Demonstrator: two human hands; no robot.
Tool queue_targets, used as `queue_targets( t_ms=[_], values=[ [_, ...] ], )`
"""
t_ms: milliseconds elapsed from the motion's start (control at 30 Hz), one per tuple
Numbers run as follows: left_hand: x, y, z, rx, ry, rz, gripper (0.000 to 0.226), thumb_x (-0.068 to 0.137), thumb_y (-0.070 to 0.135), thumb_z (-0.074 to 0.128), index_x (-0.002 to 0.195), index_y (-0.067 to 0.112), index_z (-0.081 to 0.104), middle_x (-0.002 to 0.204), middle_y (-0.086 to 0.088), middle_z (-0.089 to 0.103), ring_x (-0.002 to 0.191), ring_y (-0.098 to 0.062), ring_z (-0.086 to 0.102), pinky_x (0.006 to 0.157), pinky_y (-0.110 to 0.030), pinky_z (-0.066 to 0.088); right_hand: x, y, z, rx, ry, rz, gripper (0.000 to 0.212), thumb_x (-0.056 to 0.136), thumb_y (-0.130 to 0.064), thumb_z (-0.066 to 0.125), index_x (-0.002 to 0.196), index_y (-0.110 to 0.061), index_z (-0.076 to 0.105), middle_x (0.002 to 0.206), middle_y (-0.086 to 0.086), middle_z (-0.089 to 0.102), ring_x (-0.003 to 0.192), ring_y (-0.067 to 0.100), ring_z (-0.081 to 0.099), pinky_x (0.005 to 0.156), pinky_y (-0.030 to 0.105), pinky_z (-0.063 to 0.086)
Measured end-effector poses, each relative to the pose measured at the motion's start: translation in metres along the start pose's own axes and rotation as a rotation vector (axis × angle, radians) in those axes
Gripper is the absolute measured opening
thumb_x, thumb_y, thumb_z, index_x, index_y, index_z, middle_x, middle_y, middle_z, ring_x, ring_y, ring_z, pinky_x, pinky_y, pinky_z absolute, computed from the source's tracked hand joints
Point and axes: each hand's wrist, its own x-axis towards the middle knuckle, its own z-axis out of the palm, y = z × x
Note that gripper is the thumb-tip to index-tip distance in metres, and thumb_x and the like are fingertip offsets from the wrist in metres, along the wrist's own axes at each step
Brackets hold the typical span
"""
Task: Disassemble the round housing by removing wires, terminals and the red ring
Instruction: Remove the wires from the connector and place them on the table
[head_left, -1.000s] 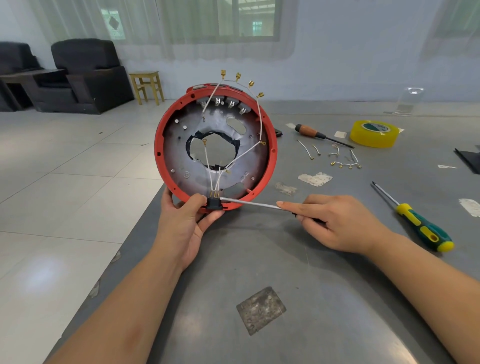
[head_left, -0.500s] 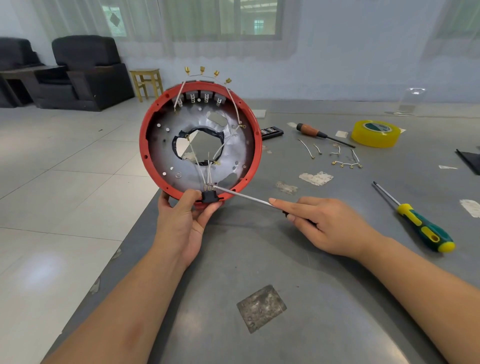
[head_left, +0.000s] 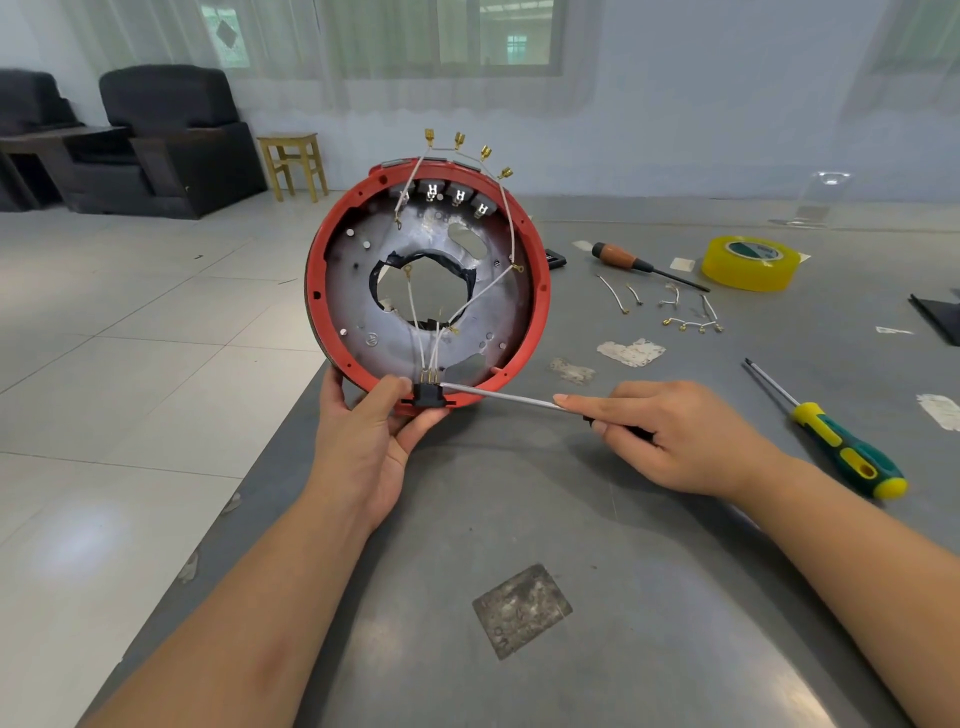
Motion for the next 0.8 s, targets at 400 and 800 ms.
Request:
queue_targets(
  t_ms=[400,800],
  values=[
    [0.002,-0.001,-0.002,0.031,0.003,-0.019,0.072,0.087,-0.011,0.062,0.150,0.017,0.043,0.095,-0.005,0.074,0.081,-0.027,0.072,0.076,-0.044,0.064,-0.002,0.001,0.004,0.000,0.018,-0.029,0.053,0.099,-0.015,0.060,0.144,-0.042,0.055,0.094,-0.015,0.066,0.078,0.010,0.061,0.065,0.037,0.054],
    [0.001,0.000,0.000,-0.018,0.018,-0.013,0.069,0.089,-0.010,0.061,0.150,0.016,0.042,0.095,-0.007,0.075,0.089,-0.033,0.073,0.075,-0.042,0.065,-0.002,-0.003,0.009,0.014,0.020,-0.020,0.053,0.101,-0.015,0.058,0.146,-0.041,0.052,0.092,-0.010,0.066,0.077,0.012,0.061,0.065,0.037,0.053]
  ],
)
